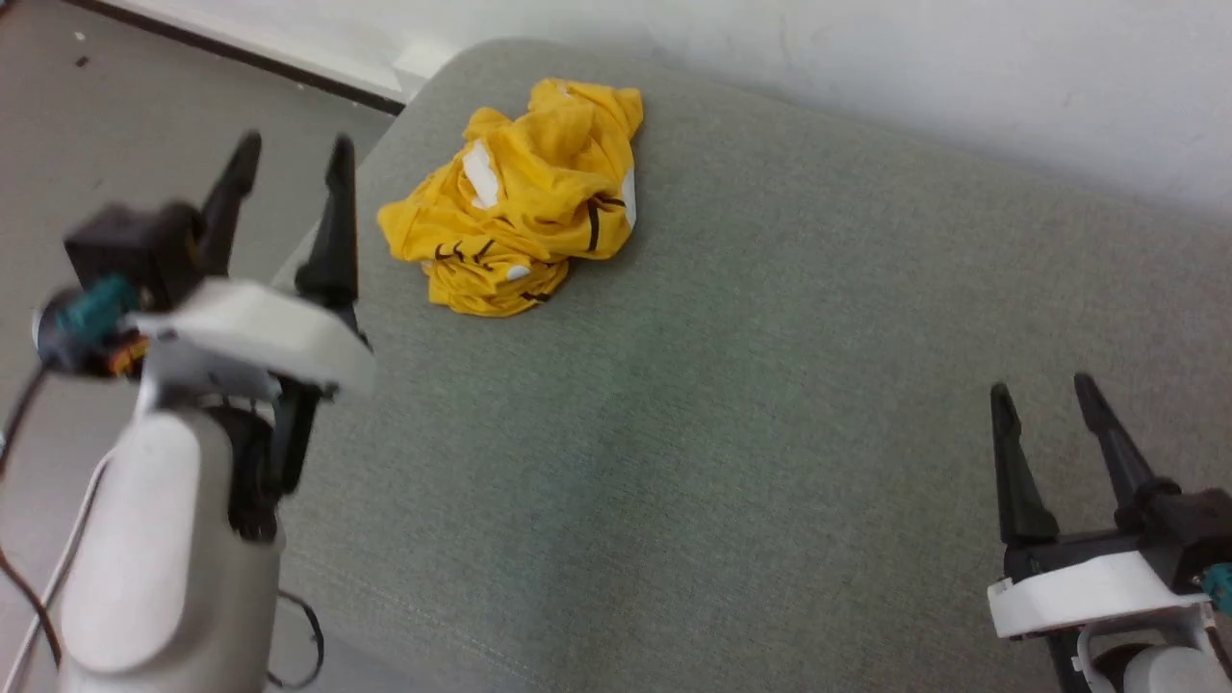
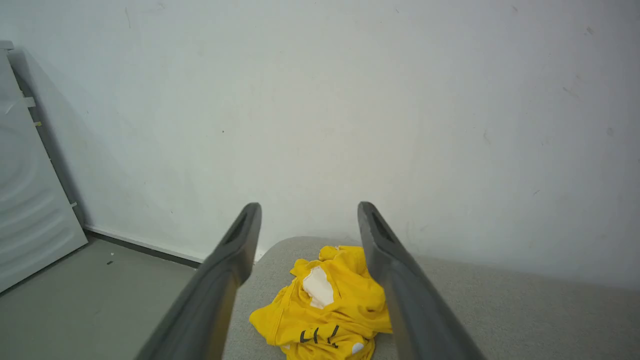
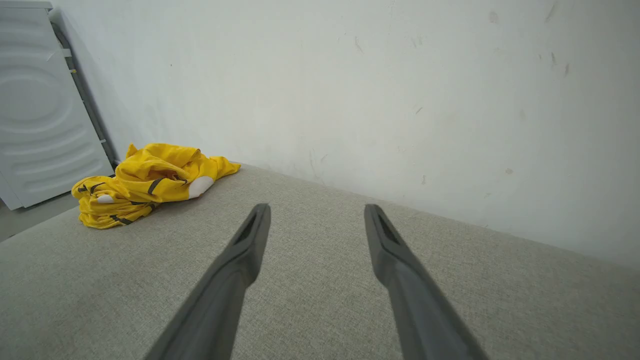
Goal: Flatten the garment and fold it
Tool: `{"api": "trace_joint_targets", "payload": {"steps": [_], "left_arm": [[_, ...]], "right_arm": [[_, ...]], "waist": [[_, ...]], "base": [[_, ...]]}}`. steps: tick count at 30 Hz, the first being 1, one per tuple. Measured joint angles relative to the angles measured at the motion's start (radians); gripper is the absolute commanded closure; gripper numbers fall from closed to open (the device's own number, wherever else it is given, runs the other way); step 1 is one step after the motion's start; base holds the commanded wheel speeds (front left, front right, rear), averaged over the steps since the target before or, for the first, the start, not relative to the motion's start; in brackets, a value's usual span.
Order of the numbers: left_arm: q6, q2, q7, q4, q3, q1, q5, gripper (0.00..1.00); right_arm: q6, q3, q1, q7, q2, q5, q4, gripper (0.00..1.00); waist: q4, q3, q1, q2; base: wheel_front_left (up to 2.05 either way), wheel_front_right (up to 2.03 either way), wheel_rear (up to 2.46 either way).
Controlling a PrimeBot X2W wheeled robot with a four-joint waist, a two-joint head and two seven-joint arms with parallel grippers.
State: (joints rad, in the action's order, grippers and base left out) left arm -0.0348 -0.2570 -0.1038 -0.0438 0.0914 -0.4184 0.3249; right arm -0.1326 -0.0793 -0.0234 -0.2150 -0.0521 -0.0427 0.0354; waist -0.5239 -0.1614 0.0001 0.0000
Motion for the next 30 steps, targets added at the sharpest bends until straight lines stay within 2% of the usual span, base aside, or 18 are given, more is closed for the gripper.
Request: {"api": "trace_joint_targets", "payload": {"steps": [5,11,22,24,30], "left_arm": [[0.022,-0.007,-0.090,0.088,-0.013,-0.187,0.047,0.00],[0.034,-0.055,-0.222,0.256,-0.055,-0.345,0.108,0.00],[0.034,-0.072,-0.407,0.466,-0.040,-0.413,0.158,0.00],[0.031,-0.071,-0.451,0.496,-0.038,-0.413,0.166,0.00],[-0.030,-0.089,-0.548,0.542,-0.038,-0.407,0.169,0.00]], "right_arm": [[0.000,0.001,0.031,0.043,0.000,0.027,0.077,0.00],[0.000,0.021,0.085,0.075,-0.013,0.035,0.132,0.00],[0.000,0.021,0.114,0.084,-0.039,0.021,0.156,0.00],[0.000,0.024,0.126,0.083,-0.040,0.016,0.155,0.00],[0.000,0.034,0.151,0.081,-0.040,0.011,0.150,0.00]], "waist": [[0.020,-0.077,0.0001,0.0000],[0.059,-0.175,0.0002,0.0000],[0.168,-0.306,0.0000,0.0000],[0.187,-0.323,0.0001,0.0000],[0.235,-0.366,-0.0001,0.0000]], "base": [[0.00,0.00,0.00],[0.00,0.00,0.00],[0.00,0.00,0.00],[0.00,0.00,0.00],[0.00,0.00,0.00]]}}
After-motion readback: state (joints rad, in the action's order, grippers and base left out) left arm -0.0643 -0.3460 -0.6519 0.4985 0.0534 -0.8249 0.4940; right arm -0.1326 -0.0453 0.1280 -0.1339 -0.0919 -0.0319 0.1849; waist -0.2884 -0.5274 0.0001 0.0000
